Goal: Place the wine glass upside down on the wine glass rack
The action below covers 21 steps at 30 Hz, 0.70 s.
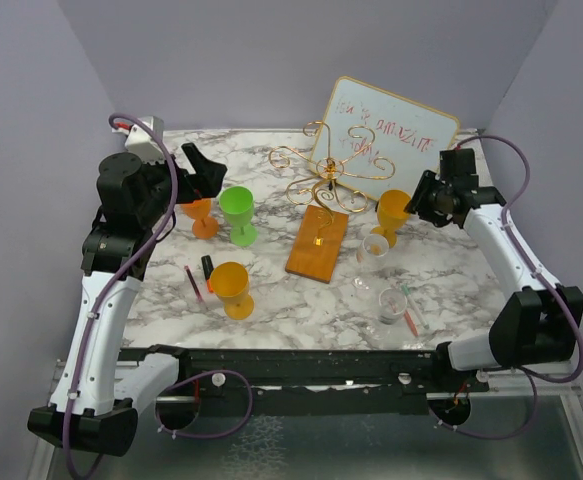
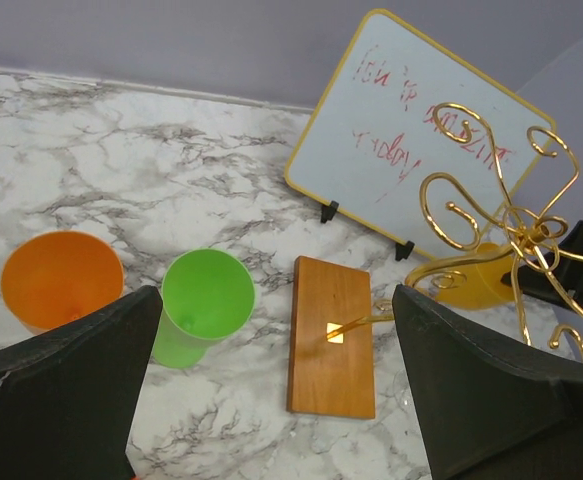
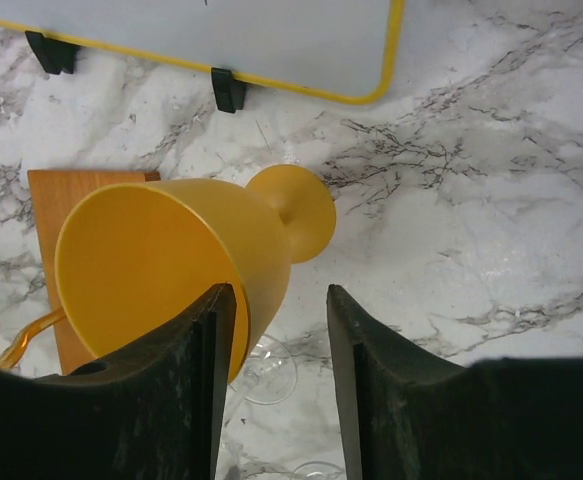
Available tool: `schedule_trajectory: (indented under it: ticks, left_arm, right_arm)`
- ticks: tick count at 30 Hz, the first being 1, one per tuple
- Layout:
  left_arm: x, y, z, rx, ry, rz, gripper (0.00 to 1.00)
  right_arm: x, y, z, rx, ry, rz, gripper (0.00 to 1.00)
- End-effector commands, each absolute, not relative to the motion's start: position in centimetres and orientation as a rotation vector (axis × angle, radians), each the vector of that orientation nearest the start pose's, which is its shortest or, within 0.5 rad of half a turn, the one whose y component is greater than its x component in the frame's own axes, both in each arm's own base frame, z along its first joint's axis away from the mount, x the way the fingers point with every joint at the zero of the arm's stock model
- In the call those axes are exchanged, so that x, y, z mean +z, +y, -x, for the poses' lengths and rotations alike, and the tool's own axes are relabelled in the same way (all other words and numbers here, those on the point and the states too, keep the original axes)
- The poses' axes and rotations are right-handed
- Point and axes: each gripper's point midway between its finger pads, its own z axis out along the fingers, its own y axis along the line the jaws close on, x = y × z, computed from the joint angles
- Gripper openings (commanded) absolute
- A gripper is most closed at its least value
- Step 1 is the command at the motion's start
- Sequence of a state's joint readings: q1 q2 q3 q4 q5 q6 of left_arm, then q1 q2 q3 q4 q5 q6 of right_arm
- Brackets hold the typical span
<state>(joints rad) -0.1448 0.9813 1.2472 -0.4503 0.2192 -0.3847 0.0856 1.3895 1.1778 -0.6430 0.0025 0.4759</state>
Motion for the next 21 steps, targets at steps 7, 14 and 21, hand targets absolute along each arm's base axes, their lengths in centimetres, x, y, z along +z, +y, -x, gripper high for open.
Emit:
schedule_trajectory:
  ticks: [7, 14, 21]
  left_arm:
    - [39.5, -10.8, -32.9, -0.637, 1.708, 0.071, 0.99]
    - [40.8, -13.6, -32.0, -0.794, 1.673, -0.064, 0.99]
    - [43.3, -15.0, -30.7, -0.910, 1.607, -0.117, 0.99]
  right_arm:
    - [16.2, 5.6, -38.5, 0.138, 2.406, -0.396, 0.15]
    - [18.5, 4.1, -38.0, 0.033, 2.345, -0.403, 0.00]
    - [25.2, 2.7, -35.9, 0.026, 2.147, -0.441, 0.01]
